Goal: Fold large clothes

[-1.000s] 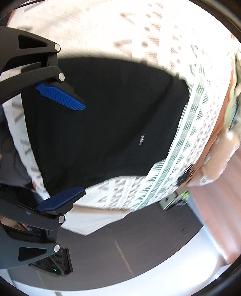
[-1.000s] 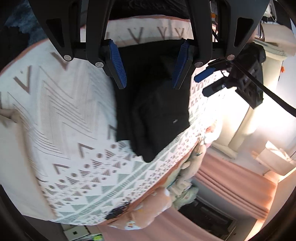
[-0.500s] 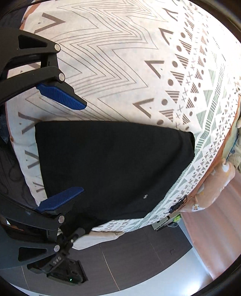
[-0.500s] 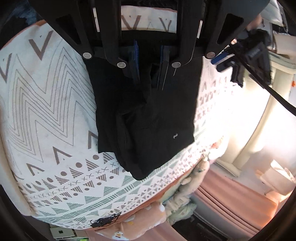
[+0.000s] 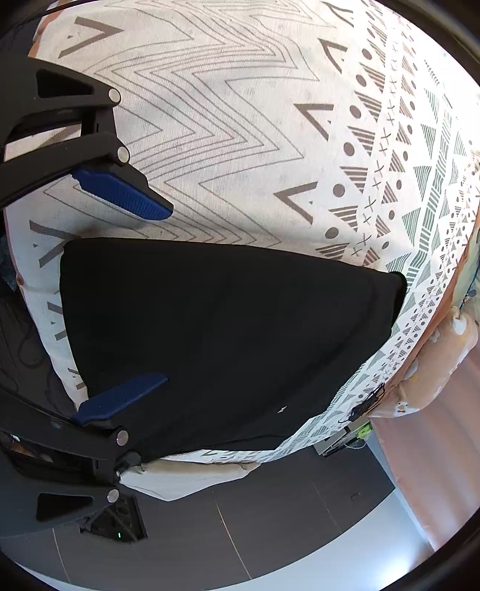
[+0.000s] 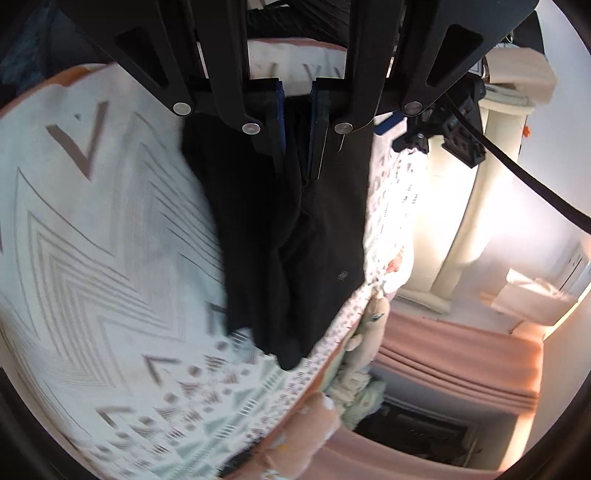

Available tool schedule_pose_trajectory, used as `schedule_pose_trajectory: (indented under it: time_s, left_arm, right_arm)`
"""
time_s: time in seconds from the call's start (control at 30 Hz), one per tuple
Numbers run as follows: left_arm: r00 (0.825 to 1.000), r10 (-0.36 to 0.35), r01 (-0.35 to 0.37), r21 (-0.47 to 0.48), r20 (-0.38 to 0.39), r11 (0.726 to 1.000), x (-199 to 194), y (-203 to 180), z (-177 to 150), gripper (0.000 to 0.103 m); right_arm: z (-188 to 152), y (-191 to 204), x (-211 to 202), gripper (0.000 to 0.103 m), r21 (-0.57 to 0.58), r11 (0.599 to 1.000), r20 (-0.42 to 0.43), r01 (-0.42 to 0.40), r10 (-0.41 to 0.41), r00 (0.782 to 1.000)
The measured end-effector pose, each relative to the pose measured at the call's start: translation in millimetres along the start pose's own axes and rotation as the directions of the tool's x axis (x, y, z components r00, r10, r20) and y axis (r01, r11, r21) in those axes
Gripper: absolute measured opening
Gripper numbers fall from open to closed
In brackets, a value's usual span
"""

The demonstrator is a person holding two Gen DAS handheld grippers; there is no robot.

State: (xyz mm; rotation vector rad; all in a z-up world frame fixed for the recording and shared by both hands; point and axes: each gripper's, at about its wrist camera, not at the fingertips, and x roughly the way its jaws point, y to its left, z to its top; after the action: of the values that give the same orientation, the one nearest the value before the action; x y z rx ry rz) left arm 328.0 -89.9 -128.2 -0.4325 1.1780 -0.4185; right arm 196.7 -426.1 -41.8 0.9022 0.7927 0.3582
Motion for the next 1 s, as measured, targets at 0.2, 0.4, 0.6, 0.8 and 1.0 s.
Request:
schedule_pose_trajectory:
  time_s: [0.2,0.4,0.6,0.8,1.0]
  left_arm:
    - [1.000,0.003,-0.003,-0.001,-0.017,1.000,15,2,2,0.085]
    - [1.000,-0.007,0.007,0.000,-0.006,1.000,21,0,8,0.084]
    - [1.000,-0.010,0.010,0.002,0.017,1.000,23,0,18,0.084]
    - [1.000,-0.019,0.019,-0.013,0.022,1.000,30,10,39,0.072]
    - [0.999,-0.042,0.043,-0.021,0.023,0.999,43,18,61,0.061]
  right_arm:
    - [-13,-33,5,0.005,0.052,0.996,-0.031,0.076,-0.075,0.997]
    - [1,5,0,0.015,-0.082,0.981,-0.048,0.174,-0.178,0.983]
    - [25,27,-5,0.066,-0.144,0.964,-0.001,0.224,-0.227,0.974]
    - [55,31,19,0.066,-0.158,0.965,-0.041,0.211,-0.220,0.975]
    - [88,24,66,0.066,-0.149,0.971,-0.121,0.187,-0.206,0.971]
